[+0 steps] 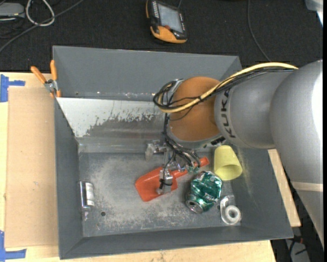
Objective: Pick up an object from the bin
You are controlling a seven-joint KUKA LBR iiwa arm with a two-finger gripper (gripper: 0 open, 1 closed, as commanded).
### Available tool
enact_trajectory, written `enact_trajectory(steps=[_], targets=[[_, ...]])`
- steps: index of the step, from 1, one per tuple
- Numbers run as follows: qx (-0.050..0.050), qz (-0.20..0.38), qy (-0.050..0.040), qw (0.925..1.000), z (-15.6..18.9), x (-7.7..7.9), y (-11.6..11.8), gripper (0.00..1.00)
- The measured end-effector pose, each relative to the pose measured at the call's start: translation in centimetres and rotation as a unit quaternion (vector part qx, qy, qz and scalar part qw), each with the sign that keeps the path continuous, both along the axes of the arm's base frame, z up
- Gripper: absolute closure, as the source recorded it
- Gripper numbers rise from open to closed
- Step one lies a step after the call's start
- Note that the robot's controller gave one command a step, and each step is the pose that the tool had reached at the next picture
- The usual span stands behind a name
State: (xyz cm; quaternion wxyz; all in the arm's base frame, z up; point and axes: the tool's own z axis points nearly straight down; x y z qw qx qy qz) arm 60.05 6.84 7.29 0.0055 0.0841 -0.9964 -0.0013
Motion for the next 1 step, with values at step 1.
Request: enact_trajectory(steps=[1], targets=[[0.001, 0.024, -0.0090, 0.9997, -0.33, 0.90, -1.84, 0.00]])
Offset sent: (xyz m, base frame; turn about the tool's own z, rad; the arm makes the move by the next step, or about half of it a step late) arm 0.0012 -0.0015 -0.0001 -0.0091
